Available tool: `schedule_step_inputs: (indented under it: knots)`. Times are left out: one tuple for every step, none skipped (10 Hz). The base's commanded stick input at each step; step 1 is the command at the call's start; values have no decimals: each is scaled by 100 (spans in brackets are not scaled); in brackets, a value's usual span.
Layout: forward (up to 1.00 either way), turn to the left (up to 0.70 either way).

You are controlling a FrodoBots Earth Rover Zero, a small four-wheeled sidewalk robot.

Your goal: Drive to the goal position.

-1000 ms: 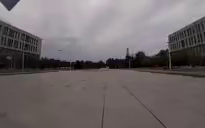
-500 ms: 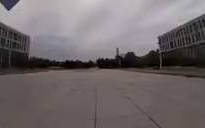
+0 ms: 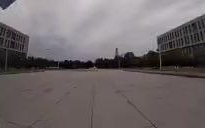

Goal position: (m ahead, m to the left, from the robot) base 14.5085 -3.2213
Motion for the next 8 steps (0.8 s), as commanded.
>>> schedule_step_inputs:
  knots:
    - [70,0]
    - [70,0]
    - [70,0]
    - [70,0]
    - [70,0]
    - [70,0]
    - [70,0]
    - [70,0]
